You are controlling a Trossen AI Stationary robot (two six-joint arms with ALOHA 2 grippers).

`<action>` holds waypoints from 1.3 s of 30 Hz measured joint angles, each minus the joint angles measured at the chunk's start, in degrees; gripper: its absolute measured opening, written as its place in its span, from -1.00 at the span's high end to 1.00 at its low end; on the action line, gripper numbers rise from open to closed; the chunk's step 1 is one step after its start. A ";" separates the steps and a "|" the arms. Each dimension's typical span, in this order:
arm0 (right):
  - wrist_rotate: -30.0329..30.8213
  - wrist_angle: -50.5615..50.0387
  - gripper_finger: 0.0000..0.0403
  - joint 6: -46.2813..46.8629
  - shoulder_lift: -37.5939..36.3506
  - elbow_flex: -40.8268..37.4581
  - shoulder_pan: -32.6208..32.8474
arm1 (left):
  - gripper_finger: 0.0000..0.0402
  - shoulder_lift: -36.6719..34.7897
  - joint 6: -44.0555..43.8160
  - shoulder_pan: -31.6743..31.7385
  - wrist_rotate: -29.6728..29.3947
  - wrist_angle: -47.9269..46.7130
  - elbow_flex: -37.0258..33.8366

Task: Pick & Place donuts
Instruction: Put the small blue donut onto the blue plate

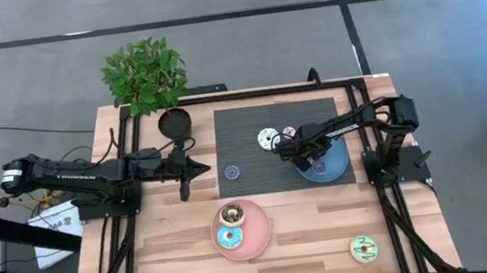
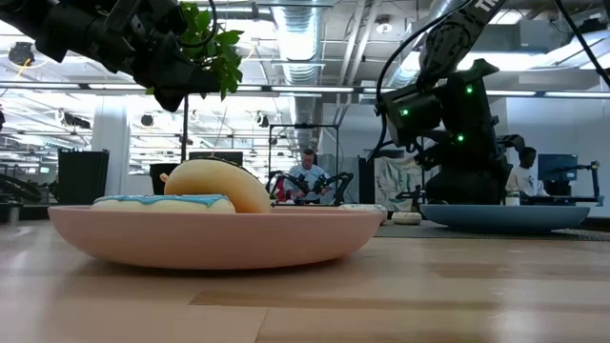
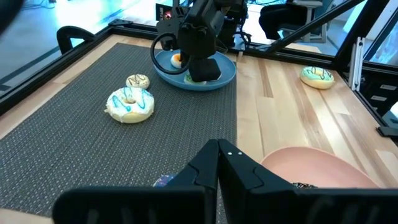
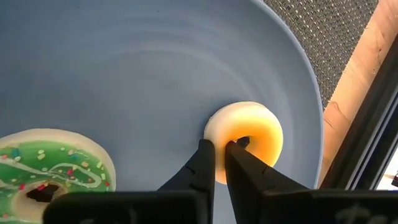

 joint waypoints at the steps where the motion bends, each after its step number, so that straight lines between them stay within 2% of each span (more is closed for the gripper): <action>1: 0.08 -0.02 0.90 0.02 0.00 0.00 0.00 | 1.00 0.00 -0.36 -0.02 0.00 0.02 0.00; 10: 0.58 -0.96 0.99 2.88 -3.64 0.00 0.55 | 1.00 0.00 -1.42 -0.02 0.00 0.01 0.00; 20: 3.86 -0.92 0.99 11.09 -18.01 -0.28 3.79 | 1.00 0.00 -1.45 -0.02 0.00 0.04 0.00; 24: 4.30 2.57 1.00 16.39 -26.03 -5.40 6.42 | 1.00 0.00 -2.18 -0.02 0.74 -0.01 0.00; 29: 5.06 13.52 1.00 26.74 -38.95 -16.64 11.50 | 1.00 0.01 -2.46 -0.02 2.60 -0.03 0.02; 34: 12.18 29.19 1.00 34.19 -51.01 -28.81 16.46 | 1.00 0.02 -2.47 -0.04 2.63 0.12 0.02; 39: 14.83 48.26 1.00 36.57 -57.79 -40.32 17.98 | 1.00 0.02 -2.45 -0.04 2.64 0.13 0.02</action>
